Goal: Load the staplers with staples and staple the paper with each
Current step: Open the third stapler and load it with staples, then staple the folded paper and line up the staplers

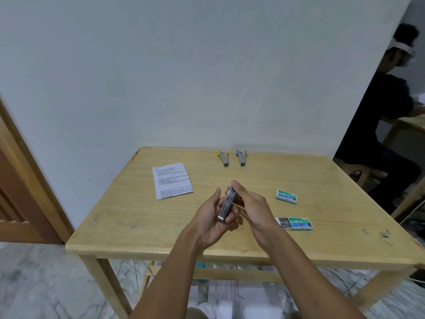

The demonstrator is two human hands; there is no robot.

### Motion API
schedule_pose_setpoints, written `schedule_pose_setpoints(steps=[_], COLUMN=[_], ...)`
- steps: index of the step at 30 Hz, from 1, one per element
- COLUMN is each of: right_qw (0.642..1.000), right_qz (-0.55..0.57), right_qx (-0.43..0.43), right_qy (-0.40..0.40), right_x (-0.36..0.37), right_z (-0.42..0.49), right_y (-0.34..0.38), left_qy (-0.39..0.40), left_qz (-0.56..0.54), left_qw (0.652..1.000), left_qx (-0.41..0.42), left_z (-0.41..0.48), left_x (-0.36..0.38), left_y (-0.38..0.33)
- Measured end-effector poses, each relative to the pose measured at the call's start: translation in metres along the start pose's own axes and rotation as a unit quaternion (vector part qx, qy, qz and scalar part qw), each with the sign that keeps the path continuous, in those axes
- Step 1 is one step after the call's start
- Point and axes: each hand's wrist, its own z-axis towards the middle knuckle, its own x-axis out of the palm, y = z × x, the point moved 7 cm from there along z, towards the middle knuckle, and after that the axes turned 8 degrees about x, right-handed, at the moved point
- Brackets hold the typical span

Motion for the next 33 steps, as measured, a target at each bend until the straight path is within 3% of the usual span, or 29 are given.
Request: schedule_pose_setpoints(steps=[7,9,11,12,13,14,15,17,21,26,29,33], right_qw=[0.999,0.996,0.992,0.991,0.990,0.991,0.992,0.993,0.991,0.993,0.995,0.995], right_qz=[0.000,-0.004,-0.014,-0.022,-0.027,-0.026,-0.024,-0.047,-0.094,-0.077,-0.054,-0.062], right_qx=[-0.035,-0.068,-0.099,-0.106,-0.110,-0.112,-0.112,-0.108,-0.099,-0.083,-0.073,-0.067], right_qy=[-0.032,-0.056,-0.077,-0.079,-0.078,-0.072,-0.059,-0.028,0.002,0.024,0.031,0.037], right_x=[0.000,-0.007,-0.015,-0.017,-0.020,-0.021,-0.021,-0.018,-0.013,-0.012,-0.013,-0.017], right_z=[-0.003,-0.003,-0.002,-0.003,-0.003,-0.004,-0.004,-0.009,-0.024,-0.032,-0.031,-0.029], right_y=[0.002,0.007,0.016,0.021,0.026,0.031,0.036,0.040,0.034,0.028,0.027,0.028], left_qy=[-0.008,-0.043,-0.128,-0.178,-0.220,-0.262,-0.305,-0.393,-0.478,-0.464,-0.468,-0.454], left_qz=[-0.002,0.006,0.081,0.174,0.297,0.415,0.481,0.539,0.594,0.607,0.575,0.517], left_qw=[1.000,0.999,0.985,0.959,0.909,0.836,0.771,0.689,0.641,0.645,0.671,0.724], left_qx=[0.006,0.025,0.086,0.135,0.190,0.246,0.283,0.282,0.084,0.011,-0.006,0.045], left_z=[-0.002,-0.002,-0.007,-0.011,-0.015,-0.021,-0.027,-0.031,-0.022,-0.002,0.002,0.001], left_x=[0.002,0.000,-0.008,-0.016,-0.022,-0.028,-0.035,-0.059,-0.112,-0.124,-0.127,-0.138], left_y=[-0.001,-0.003,-0.016,-0.028,-0.045,-0.063,-0.080,-0.106,-0.129,-0.136,-0.138,-0.137])
